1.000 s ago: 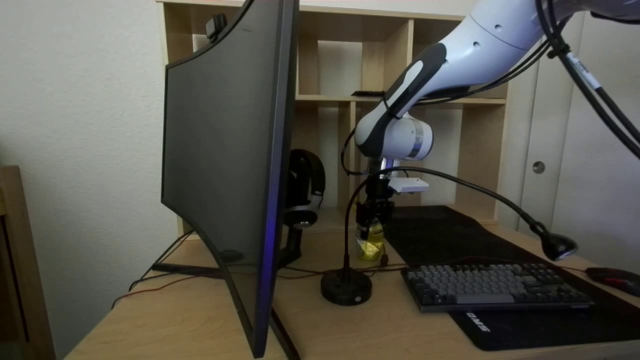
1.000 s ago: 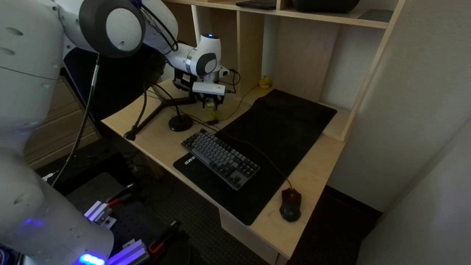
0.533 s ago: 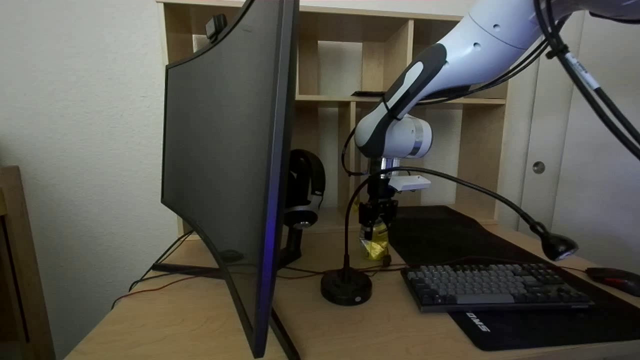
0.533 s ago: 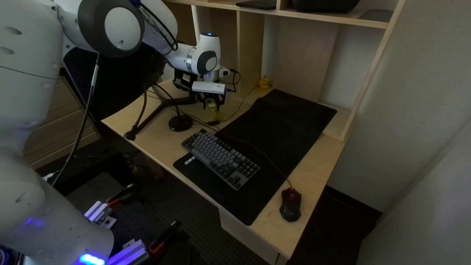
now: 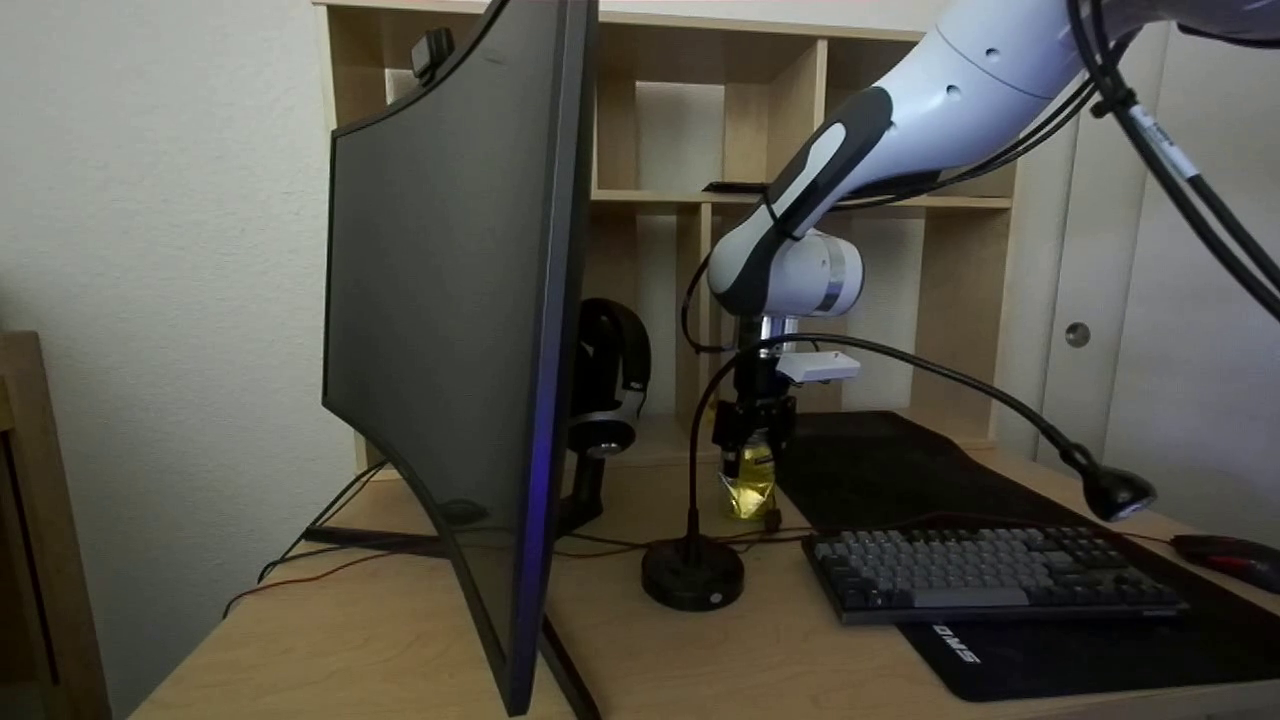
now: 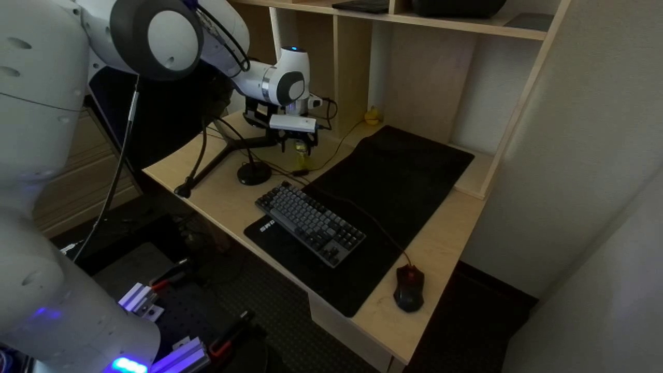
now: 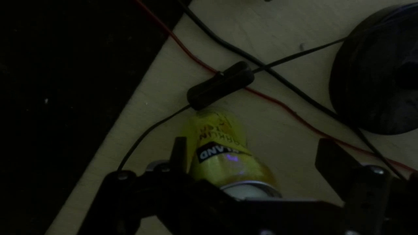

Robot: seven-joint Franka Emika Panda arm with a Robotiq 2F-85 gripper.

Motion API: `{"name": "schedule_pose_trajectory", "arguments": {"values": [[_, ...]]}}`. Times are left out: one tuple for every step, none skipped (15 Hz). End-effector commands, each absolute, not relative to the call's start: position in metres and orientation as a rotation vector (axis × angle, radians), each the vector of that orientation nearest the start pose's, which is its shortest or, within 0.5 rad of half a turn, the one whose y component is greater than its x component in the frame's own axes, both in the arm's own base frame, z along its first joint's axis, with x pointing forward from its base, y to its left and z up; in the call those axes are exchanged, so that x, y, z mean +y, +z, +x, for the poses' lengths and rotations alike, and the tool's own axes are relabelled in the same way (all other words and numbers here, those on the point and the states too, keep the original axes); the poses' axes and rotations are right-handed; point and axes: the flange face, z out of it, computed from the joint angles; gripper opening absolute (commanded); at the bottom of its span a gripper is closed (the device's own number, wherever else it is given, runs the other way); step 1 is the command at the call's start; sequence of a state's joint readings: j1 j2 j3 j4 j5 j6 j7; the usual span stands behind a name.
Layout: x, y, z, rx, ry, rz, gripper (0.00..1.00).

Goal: Move the yellow can to the left

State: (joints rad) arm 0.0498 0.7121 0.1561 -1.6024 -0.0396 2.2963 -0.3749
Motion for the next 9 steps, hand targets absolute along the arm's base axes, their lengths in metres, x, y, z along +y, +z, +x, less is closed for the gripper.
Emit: {"name": "schedule_pose_trajectory", "arguments": {"values": [[0.1234, 0.2183, 0.6817, -0.88, 0.054, -2.985, 1.0], [0.1227, 0.218, 0.6821, -0.888, 0.049, -2.989, 1.0], [0.1221, 0.2179, 0.6827, -0.898, 0.043, -2.992, 1.0], [0.1215, 0.2179, 0.6829, -0.906, 0.044, -2.995, 1.0], [0.1212, 0.2178, 0.6827, -0.914, 0.053, -2.993, 1.0], [0.1213, 0.2175, 0.6828, -0.923, 0.054, -2.986, 1.0], [0.1217, 0.2171, 0.6828, -0.926, 0.053, -2.978, 1.0], [0.1219, 0.214, 0.6829, -0.899, 0.03, -2.974, 1.0], [0.122, 0.214, 0.6829, -0.899, 0.029, -2.974, 1.0]]}}
